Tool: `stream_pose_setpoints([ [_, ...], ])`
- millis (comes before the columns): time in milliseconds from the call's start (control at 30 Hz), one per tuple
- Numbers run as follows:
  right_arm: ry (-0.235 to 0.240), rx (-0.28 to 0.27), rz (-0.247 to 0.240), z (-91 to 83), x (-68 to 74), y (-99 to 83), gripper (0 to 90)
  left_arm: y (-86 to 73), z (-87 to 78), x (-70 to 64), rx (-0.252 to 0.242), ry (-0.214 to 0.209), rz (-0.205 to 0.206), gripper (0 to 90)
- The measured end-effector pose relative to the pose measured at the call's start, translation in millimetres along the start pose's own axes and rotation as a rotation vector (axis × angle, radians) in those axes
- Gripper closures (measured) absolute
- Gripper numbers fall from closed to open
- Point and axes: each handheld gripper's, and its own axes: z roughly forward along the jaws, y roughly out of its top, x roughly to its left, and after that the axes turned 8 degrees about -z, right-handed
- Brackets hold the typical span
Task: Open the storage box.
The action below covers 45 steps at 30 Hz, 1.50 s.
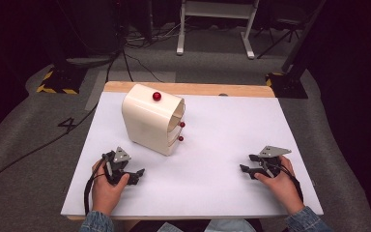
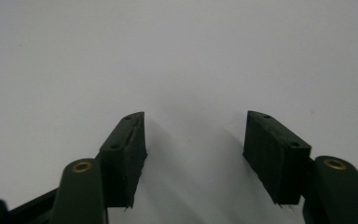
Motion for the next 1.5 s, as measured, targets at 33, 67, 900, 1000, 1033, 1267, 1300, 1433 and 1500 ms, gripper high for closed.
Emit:
stream_pose_setpoints([
  [33,0.004,0.006,-0.004,-0.2,0.4,1.1,41.3,0.0,0.0,0.0,0.0,0.0,-0.001,14.2],
  [67,0.007,0.003,-0.007,-0.3,0.7,2.3,41.5,0.0,0.0,0.0,0.0,0.0,-0.001,14.2],
  [900,0.257,-0.221,-0.118,20.6,36.1,108.0,54.7,0.0,0.0,0.1,0.001,-0.001,-0.002,14.1],
  [1000,0.277,-0.232,-0.125,32.6,40.9,121.6,54.0,0.3,-0.2,0.2,0.005,-0.002,-0.004,14.1],
  [1033,0.285,-0.231,-0.126,36.3,42.6,124.1,54.2,0.3,-0.1,0.3,0.005,-0.003,-0.005,14.1],
  [1267,0.319,-0.227,-0.166,75.5,59.2,140.8,58.7,0.5,0.1,0.7,0.004,-0.006,-0.005,14.0],
  [1300,0.319,-0.227,-0.166,75.5,59.2,140.8,58.7,0.5,0.1,0.7,0.004,-0.006,-0.005,14.0],
  [1433,0.298,-0.228,-0.182,97.5,59.7,148.8,62.4,0.5,0.1,0.7,0.004,-0.006,-0.006,14.0],
  [1500,0.296,-0.237,-0.179,105.0,58.4,151.1,63.5,0.5,0.1,0.7,0.004,-0.006,-0.005,14.0],
])
